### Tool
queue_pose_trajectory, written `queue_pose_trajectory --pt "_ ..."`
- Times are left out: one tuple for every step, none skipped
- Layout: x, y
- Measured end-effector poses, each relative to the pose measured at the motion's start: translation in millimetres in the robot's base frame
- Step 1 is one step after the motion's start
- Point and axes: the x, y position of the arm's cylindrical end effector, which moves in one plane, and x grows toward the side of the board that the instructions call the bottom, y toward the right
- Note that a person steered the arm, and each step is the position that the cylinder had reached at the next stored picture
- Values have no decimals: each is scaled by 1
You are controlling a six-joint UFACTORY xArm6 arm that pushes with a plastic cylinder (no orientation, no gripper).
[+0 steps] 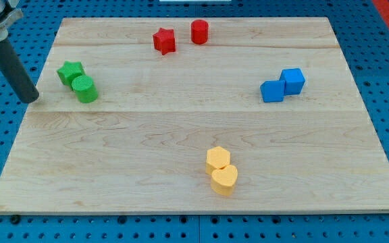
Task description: Move the green circle slightly right
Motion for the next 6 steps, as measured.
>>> queue_pose_trajectory --pt "0 2" --pt "-2 -4" --pt "-3 16" --pt "-3 87" --pt "-3 113" --pt "-10 109"
